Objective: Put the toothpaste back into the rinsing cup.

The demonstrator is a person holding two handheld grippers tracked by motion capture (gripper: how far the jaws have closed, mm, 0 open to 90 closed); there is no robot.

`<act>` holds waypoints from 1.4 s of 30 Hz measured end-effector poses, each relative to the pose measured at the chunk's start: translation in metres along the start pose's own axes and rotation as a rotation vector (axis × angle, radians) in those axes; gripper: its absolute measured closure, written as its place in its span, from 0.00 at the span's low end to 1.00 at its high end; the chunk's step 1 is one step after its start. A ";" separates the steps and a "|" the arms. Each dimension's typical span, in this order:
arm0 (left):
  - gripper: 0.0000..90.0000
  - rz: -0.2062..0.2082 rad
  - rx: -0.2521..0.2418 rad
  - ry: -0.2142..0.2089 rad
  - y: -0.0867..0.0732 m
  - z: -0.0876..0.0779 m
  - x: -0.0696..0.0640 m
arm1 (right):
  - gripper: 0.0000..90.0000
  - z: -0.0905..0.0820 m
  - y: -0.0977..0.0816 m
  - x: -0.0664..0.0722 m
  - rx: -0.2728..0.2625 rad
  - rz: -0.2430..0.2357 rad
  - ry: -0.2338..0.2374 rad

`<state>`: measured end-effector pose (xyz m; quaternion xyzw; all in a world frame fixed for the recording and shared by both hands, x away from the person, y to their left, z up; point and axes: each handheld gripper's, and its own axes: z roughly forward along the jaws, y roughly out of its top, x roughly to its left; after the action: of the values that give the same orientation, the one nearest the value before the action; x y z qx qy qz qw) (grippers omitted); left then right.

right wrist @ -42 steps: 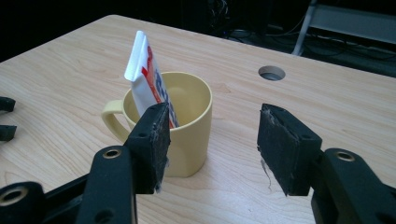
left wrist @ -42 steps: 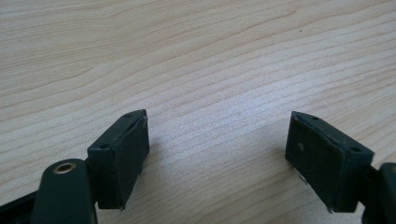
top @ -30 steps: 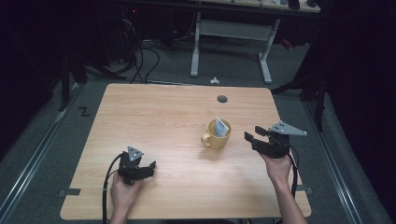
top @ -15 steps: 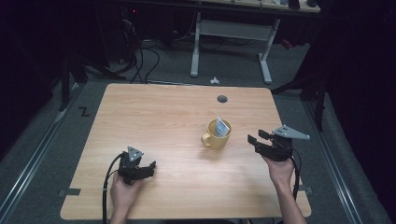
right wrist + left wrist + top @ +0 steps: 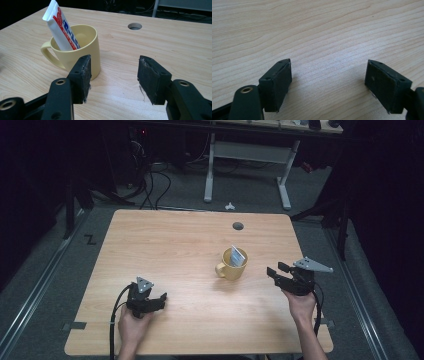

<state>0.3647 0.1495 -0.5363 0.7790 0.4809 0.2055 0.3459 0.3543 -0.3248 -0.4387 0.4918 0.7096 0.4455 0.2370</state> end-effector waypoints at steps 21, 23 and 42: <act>0.25 0.000 0.000 0.000 0.000 0.000 0.000 | 0.50 0.002 -0.014 -0.006 0.017 0.034 -0.006; 0.25 -0.001 0.000 0.001 0.000 0.000 0.000 | 0.50 0.003 -0.016 -0.007 0.020 0.044 -0.007; 0.25 0.000 0.000 -0.001 0.000 0.000 0.000 | 0.51 0.014 -0.034 -0.014 0.058 0.083 -0.024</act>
<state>0.3645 0.1495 -0.5362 0.7790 0.4810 0.2050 0.3459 0.3547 -0.3359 -0.4765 0.5329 0.6981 0.4283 0.2125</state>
